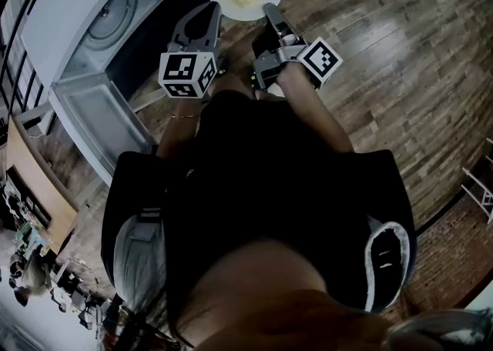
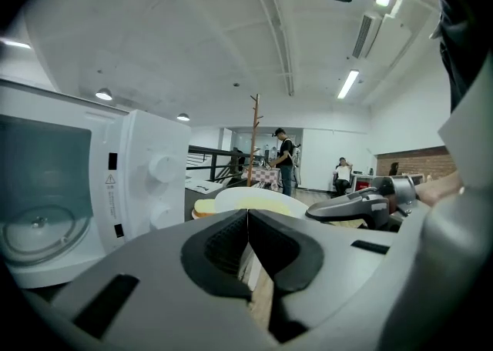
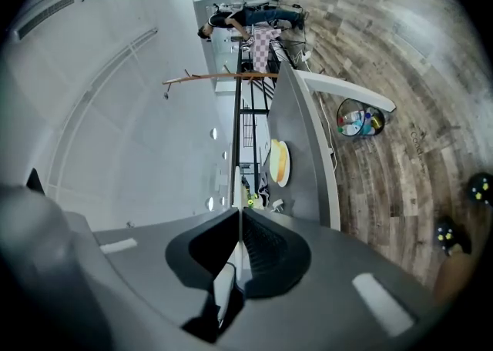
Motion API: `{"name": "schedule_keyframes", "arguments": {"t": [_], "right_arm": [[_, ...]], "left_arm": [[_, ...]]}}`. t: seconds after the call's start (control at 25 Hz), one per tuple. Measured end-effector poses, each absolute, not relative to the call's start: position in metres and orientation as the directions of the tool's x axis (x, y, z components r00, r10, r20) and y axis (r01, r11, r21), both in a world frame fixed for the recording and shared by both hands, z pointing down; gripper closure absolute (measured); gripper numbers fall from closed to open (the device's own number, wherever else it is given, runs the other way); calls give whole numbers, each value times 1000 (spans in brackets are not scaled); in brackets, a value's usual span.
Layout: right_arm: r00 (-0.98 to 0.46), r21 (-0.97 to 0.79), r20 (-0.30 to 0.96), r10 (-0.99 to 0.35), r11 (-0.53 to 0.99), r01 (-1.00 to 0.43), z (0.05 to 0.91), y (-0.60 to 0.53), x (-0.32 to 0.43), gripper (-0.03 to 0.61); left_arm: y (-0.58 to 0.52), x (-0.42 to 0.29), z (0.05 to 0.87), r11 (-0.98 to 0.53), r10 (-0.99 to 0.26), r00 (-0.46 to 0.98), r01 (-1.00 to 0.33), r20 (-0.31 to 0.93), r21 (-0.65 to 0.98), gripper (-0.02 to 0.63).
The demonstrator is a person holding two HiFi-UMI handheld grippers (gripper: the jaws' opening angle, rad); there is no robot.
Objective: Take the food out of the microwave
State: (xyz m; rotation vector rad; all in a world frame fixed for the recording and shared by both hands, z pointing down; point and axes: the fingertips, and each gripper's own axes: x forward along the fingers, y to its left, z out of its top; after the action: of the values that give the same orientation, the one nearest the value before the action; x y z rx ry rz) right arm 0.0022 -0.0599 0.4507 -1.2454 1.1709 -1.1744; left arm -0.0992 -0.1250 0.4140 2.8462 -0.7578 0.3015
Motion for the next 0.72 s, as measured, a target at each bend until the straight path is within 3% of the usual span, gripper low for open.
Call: {"name": "schedule_keyframes", "arguments": {"t": [0.72], "right_arm": [[208, -1000, 18, -978, -19, -6, 451, -23, 56, 566]], "left_arm": [[-110, -35, 415, -922, -332, 910, -368, 246, 117, 606]]}}
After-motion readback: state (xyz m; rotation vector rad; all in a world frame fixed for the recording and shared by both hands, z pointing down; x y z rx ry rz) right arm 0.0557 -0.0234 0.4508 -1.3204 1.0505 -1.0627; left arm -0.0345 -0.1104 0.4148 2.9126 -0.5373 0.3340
